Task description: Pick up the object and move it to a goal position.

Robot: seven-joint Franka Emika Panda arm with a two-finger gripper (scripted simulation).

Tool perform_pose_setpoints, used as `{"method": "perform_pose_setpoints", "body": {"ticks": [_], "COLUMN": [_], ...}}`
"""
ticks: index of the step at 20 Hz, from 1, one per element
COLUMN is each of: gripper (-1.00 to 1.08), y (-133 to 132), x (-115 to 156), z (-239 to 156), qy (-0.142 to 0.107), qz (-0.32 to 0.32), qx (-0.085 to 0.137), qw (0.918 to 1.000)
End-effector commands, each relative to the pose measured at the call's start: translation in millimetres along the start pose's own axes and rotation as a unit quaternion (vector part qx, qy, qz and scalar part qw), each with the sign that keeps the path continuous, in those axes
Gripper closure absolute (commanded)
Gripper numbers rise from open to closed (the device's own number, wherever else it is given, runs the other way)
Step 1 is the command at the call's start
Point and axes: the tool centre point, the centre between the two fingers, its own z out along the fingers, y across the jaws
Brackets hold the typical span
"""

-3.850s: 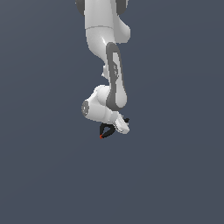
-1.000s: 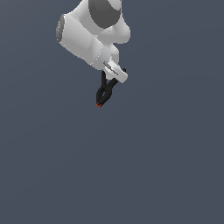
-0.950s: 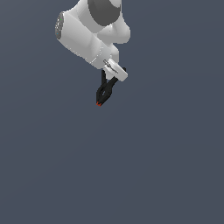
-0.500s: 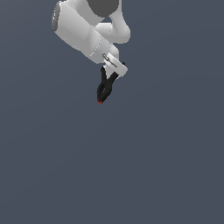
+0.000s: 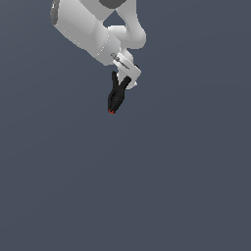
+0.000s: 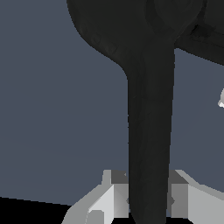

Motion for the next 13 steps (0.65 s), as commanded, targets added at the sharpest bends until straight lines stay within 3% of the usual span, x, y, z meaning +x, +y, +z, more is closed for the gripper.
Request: {"method": "perform_pose_setpoints", "body": {"ticks": [1, 13], "gripper": [1.08, 1.08], "y": [-0.5, -2.9], "x": [-7.0, -24.1], "z": [-14.2, -50.7], "qy": [0.001, 0.001], "qz": [-0.001, -0.001], "qx": [0.001, 0.001], "qw": [1.0000, 1.0000]}}
